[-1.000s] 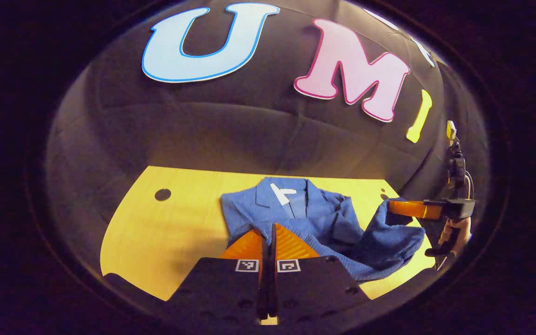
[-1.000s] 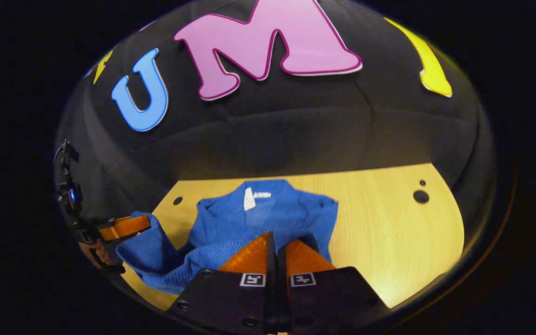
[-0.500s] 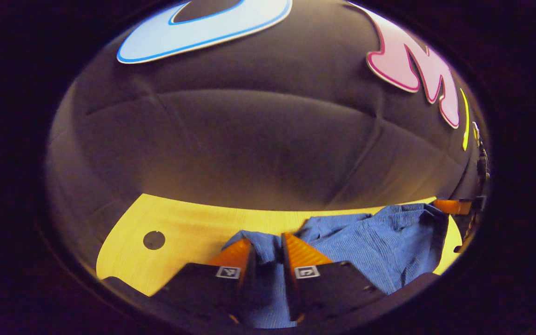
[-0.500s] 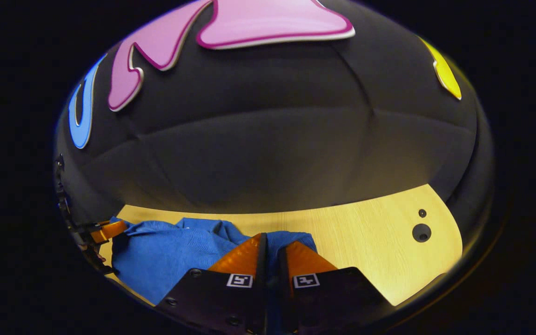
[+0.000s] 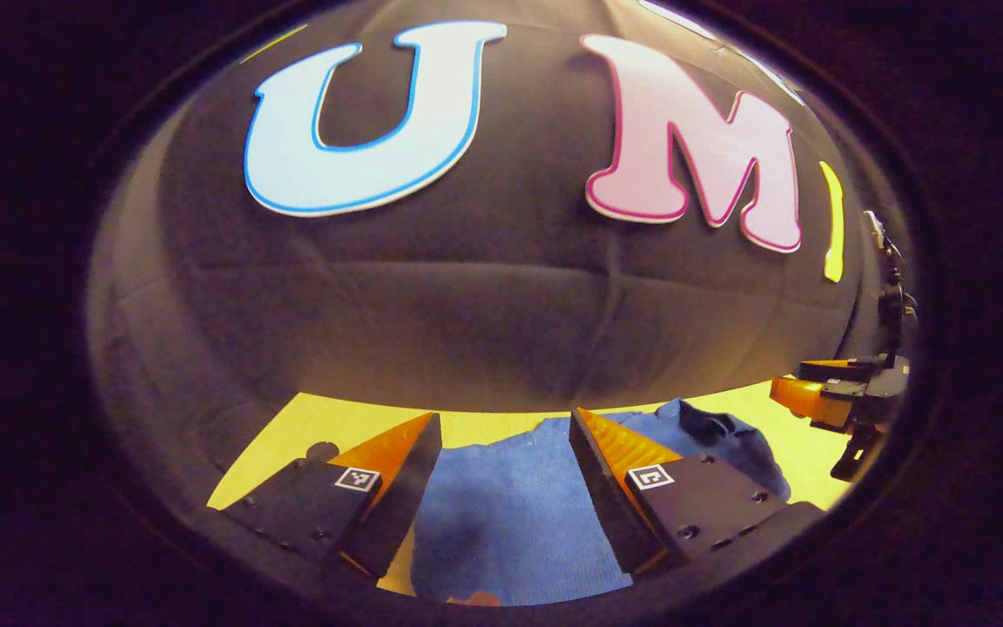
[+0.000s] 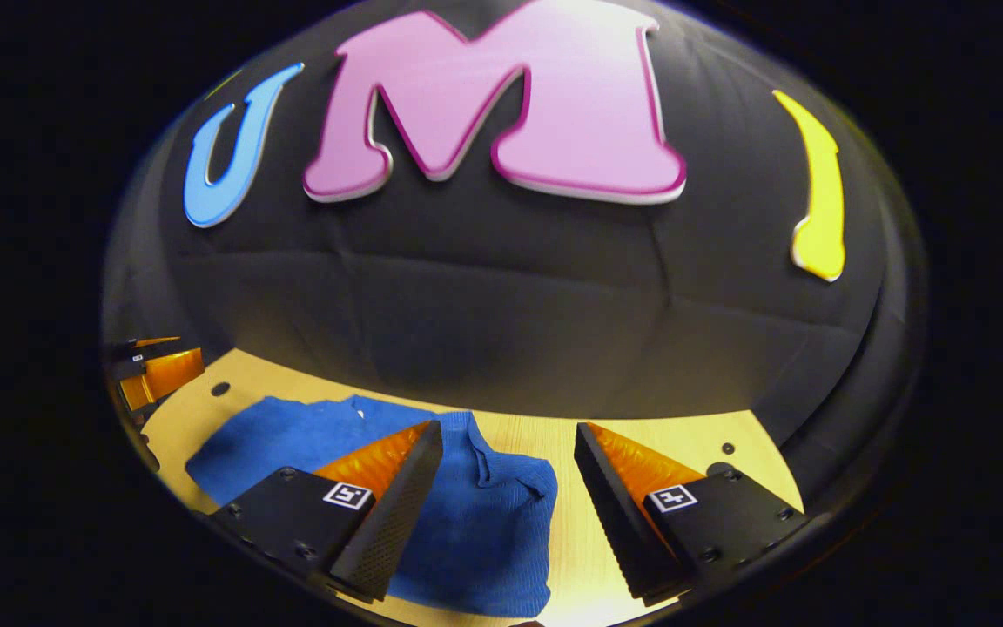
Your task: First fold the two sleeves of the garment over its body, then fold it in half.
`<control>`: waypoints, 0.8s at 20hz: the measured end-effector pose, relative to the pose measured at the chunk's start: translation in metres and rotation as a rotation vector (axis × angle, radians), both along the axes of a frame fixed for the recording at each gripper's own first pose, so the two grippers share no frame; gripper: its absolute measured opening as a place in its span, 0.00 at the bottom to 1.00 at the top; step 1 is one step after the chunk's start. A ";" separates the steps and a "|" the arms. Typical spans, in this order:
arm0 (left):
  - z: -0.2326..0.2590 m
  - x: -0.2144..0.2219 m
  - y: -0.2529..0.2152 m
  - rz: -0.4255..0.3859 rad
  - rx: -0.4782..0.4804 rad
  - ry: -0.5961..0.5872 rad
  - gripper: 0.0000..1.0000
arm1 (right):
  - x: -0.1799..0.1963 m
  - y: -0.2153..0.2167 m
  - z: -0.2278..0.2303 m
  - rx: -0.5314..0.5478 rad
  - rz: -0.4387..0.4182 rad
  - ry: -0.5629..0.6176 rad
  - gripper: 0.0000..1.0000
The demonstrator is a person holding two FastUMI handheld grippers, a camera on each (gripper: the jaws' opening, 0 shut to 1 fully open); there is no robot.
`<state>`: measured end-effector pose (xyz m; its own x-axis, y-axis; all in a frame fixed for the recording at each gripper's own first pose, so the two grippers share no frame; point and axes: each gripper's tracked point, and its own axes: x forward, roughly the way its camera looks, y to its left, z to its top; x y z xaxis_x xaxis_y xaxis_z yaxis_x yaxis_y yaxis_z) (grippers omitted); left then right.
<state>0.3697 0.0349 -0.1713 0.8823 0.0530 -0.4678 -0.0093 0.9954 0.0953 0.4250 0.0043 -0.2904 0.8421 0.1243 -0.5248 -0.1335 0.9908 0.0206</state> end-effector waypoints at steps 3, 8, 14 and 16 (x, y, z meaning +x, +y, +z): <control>0.057 -0.047 -0.028 -0.046 -0.002 -0.105 0.86 | -0.035 -0.011 0.072 -0.018 -0.029 -0.157 0.98; 0.152 -0.150 -0.058 -0.118 -0.049 -0.342 0.84 | -0.127 -0.026 0.179 0.020 -0.095 -0.300 0.97; 0.198 -0.293 -0.056 -0.124 -0.030 -0.430 0.84 | -0.281 -0.009 0.253 0.167 -0.107 -0.411 0.96; 0.205 -0.335 -0.054 -0.132 -0.018 -0.482 0.80 | -0.318 -0.010 0.265 0.115 -0.099 -0.439 0.96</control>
<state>0.0351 -0.0195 0.0335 0.9970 -0.0778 -0.0054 0.0779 0.9925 0.0938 0.1069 -0.0054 -0.0259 0.9922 0.0688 -0.1035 -0.0591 0.9938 0.0940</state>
